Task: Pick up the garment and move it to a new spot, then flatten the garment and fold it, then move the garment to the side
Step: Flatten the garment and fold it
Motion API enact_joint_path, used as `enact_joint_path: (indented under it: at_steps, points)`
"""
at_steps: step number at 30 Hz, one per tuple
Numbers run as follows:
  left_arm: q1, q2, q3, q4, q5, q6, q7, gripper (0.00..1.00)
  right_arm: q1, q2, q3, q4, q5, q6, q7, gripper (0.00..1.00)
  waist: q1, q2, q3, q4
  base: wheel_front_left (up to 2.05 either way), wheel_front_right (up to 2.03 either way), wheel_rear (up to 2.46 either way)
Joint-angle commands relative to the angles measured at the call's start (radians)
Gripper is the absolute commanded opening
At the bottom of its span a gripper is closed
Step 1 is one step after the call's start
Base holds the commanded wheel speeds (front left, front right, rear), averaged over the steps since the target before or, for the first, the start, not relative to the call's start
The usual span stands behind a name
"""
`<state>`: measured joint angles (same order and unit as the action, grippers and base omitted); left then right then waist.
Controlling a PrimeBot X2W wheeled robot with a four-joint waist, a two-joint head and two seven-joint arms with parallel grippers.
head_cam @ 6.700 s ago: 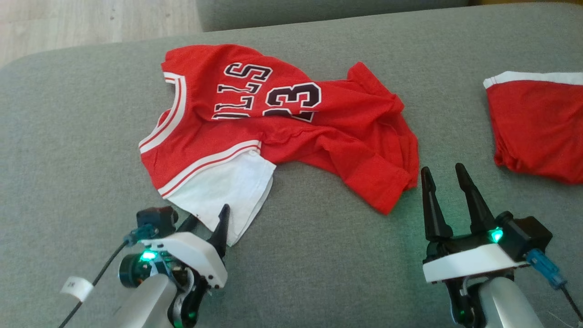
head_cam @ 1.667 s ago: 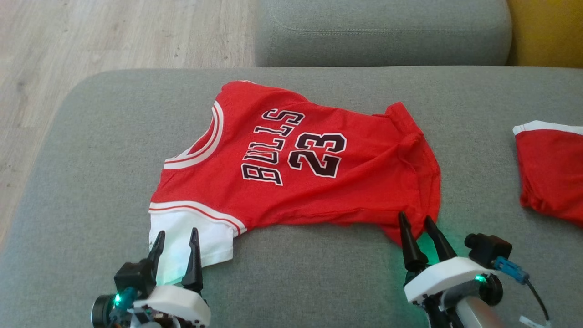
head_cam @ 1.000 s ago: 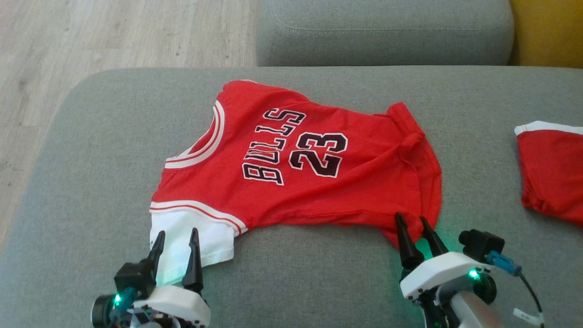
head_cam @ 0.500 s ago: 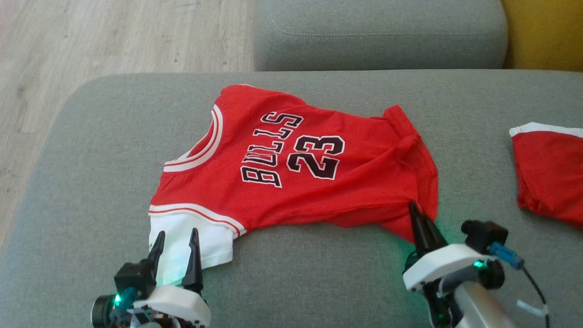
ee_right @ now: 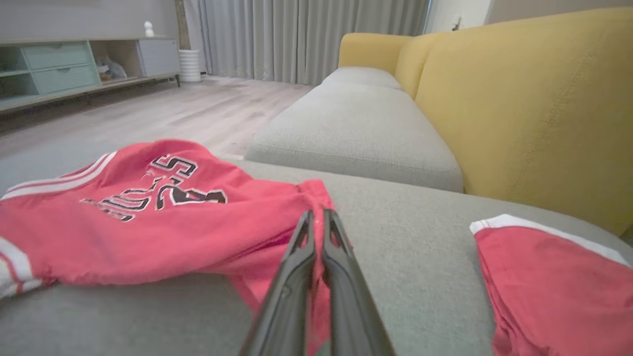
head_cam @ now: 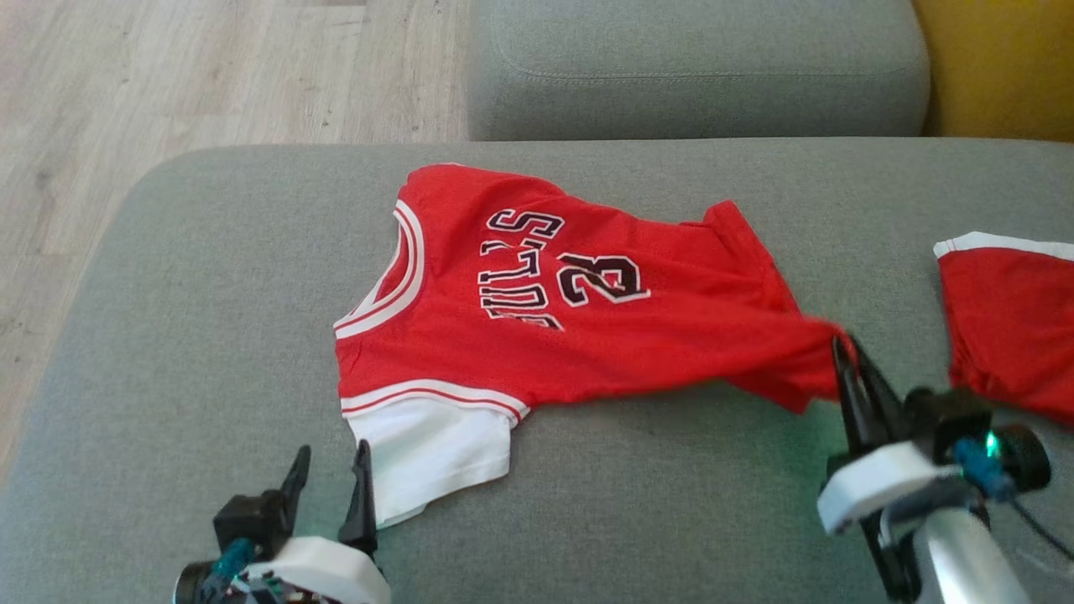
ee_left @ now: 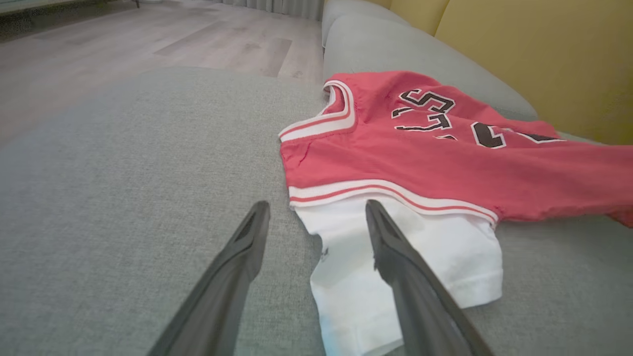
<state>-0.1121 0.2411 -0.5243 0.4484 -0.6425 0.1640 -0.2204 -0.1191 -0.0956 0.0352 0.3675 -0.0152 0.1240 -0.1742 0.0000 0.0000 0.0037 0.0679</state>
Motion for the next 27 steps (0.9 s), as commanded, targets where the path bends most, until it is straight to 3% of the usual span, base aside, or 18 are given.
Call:
enact_joint_path:
  at_steps: [1, 10, 16, 27]
  points:
    - [-0.023, 0.016, 0.022, -0.021, -0.004, -0.006, 0.006, 1.00, 0.005, -0.004, 0.024, -0.055, -0.015, 0.007, 0.005, 0.00, 0.0000, 0.0000, -0.001, 0.001, 0.00, 0.00, 0.00]
    - [-0.003, 0.024, -0.028, -0.040, -0.052, -0.056, 0.155, 1.00, 0.105, 0.032, 0.013, -0.136, -0.032, 0.007, 0.049, 0.00, 0.0000, 0.0000, -0.002, -0.007, 0.00, 0.00, 0.00]
    - [0.006, 0.052, -0.033, -0.038, -0.046, 0.011, 0.243, 1.00, 0.104, 0.042, 0.013, -0.140, -0.006, 0.007, 0.052, 0.00, 0.0000, 0.0000, 0.004, -0.018, 0.00, 0.00, 0.00]
    - [0.000, 0.067, -0.029, -0.049, -0.062, 0.025, 0.283, 1.00, 0.090, 0.045, 0.019, -0.133, 0.010, 0.007, 0.045, 0.00, 0.0000, 0.0000, 0.024, -0.041, 0.00, 0.00, 0.00]
